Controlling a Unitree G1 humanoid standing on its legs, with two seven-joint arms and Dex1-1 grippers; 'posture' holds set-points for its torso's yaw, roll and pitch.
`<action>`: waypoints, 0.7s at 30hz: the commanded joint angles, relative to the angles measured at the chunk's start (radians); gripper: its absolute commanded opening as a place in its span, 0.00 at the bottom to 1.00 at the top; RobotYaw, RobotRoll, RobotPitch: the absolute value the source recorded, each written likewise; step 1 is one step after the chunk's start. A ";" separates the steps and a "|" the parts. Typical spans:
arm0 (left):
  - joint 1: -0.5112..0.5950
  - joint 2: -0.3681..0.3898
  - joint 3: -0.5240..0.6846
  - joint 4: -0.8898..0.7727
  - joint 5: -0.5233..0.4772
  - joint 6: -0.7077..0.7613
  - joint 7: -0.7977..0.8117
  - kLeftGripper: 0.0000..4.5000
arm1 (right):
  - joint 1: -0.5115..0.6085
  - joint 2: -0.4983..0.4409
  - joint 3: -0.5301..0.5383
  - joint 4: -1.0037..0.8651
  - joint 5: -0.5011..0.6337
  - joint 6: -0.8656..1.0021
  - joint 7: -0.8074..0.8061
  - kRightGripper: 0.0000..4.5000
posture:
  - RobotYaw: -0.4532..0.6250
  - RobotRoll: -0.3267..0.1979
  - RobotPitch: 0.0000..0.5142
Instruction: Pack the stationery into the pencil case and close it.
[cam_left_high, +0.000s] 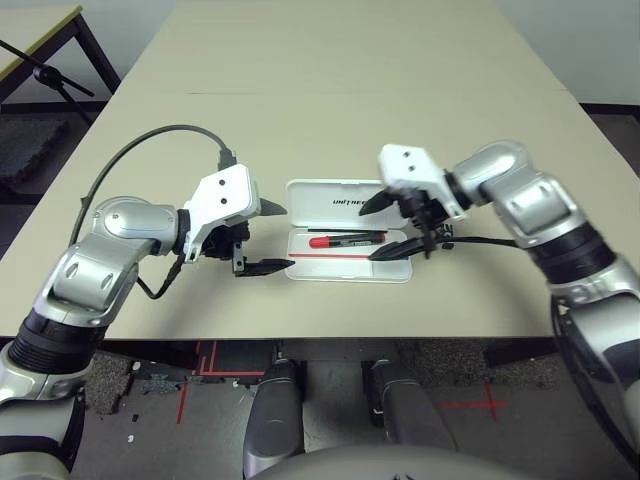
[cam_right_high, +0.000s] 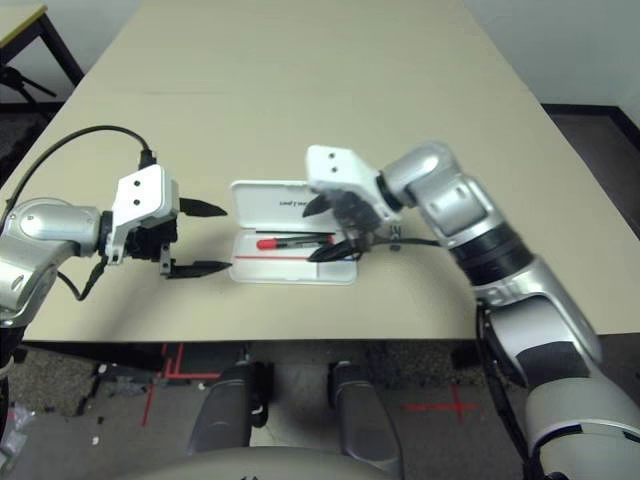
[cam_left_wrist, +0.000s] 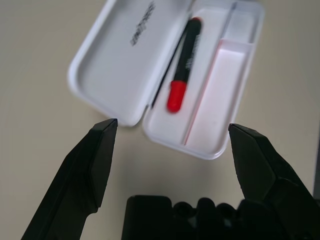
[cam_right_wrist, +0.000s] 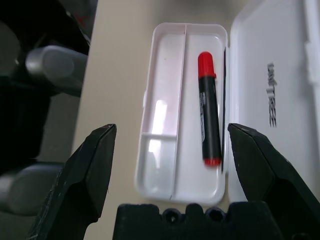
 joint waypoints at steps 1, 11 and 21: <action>0.025 0.018 0.029 -0.036 -0.013 0.069 0.041 1.00 | 0.060 -0.064 -0.056 -0.085 0.101 0.094 0.041 1.00 | 0.50 0.62 0.30; 0.048 0.028 0.071 -0.032 0.011 0.259 0.180 1.00 | 0.166 -0.122 -0.099 -0.173 0.161 0.124 -0.026 1.00 | 0.47 0.62 0.31; -0.040 -0.133 0.163 0.050 0.054 0.638 0.535 1.00 | 0.227 -0.124 -0.082 -0.228 0.178 0.137 -0.073 1.00 | 0.48 0.62 0.31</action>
